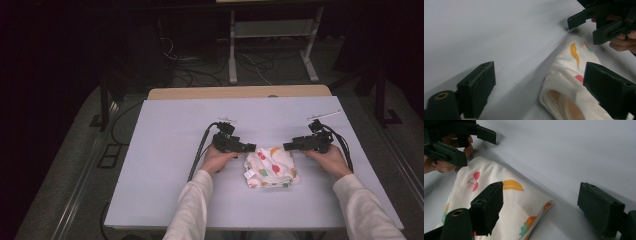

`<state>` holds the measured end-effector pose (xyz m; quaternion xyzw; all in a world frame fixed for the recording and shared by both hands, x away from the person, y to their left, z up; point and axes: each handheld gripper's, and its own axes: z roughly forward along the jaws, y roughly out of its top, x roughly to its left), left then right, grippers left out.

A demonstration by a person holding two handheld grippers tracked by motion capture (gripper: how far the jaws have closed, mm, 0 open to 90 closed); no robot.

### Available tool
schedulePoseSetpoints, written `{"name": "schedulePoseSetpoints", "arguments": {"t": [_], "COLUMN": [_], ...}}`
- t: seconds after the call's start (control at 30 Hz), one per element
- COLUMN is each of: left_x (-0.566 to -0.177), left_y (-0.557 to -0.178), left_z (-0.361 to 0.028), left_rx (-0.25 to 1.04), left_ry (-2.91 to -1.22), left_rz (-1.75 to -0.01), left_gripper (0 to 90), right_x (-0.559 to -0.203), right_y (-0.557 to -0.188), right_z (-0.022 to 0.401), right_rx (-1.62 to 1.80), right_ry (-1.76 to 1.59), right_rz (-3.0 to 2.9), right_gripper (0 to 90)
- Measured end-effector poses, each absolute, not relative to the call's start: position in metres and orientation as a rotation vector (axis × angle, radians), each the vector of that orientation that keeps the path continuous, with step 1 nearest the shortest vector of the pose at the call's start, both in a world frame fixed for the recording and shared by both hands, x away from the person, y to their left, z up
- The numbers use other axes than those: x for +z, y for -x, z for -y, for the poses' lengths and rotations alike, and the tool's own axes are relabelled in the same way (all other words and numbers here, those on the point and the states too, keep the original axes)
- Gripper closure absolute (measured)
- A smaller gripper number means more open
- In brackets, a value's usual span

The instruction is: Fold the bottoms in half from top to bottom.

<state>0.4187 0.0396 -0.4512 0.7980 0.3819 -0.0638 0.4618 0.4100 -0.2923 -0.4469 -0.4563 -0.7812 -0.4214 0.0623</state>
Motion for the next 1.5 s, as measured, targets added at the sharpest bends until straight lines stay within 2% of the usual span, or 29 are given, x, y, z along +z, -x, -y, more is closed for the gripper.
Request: {"name": "schedulePoseSetpoints", "arguments": {"t": [0.1, 0.4, 0.8, 0.93, 1.1, 1.2, 1.5], "left_x": [-0.451, -0.455, -0.458, -0.461, -0.463, -0.461, -0.455], "left_y": [-0.418, -0.42, -0.419, -0.42, -0.419, -0.418, -0.413], "left_z": [-0.039, -0.038, -0.036, -0.035, -0.033, -0.033, -0.033], "left_rx": [-0.169, -0.187, -0.23, -0.259, -0.253, -0.231, -0.154], "left_ry": [-1.955, -1.959, -1.989, -1.992, -1.998, -2.011, -2.056], "left_rz": [-0.93, -0.946, -0.944, -0.941, -0.944, -0.933, -0.881], "left_gripper": [16.2, 40.2, 58.6, 64.1, 76.8, 80.2, 82.7], "right_x": [-0.448, -0.451, -0.455, -0.455, -0.454, -0.453, -0.445], "right_y": [-0.411, -0.413, -0.414, -0.414, -0.412, -0.411, -0.405], "right_z": [0.292, 0.293, 0.294, 0.291, 0.287, 0.285, 0.28], "right_rx": [-1.279, -1.296, -1.28, -1.269, -1.249, -1.244, -1.235], "right_ry": [1.361, 1.332, 1.347, 1.336, 1.336, 1.35, 1.382], "right_rz": [2.362, 2.331, 2.335, 2.338, 2.357, 2.373, 2.432], "right_gripper": [28.3, 46.2, 61.2, 69.0, 81.0, 85.7, 87.8]}}
